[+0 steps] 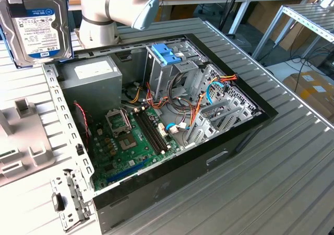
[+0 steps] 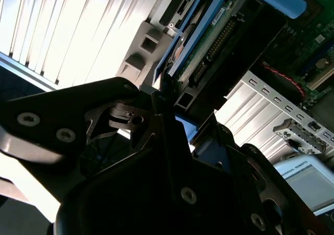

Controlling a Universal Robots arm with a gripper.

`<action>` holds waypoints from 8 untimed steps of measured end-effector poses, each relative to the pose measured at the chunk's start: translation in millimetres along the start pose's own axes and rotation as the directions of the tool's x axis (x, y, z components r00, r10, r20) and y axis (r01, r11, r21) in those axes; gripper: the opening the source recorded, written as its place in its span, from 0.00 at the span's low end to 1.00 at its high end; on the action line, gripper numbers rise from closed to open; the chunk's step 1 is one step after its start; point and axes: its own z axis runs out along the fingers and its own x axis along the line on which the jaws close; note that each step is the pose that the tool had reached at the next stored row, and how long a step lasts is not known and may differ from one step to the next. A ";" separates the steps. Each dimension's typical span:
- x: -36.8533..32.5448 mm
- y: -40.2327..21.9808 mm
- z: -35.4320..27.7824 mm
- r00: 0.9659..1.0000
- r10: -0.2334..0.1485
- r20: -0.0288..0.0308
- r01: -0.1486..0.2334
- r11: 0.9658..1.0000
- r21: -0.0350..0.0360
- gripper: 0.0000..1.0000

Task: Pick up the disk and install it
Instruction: 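Pick up the disk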

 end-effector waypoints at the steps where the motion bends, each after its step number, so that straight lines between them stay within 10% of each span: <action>1: 0.0 -0.5 0.0 1.000 0.000 0.000 0.000 1.000 0.000 0.37; 8: 0.4 -5.3 0.4 1.000 0.000 0.000 0.000 1.000 0.000 0.37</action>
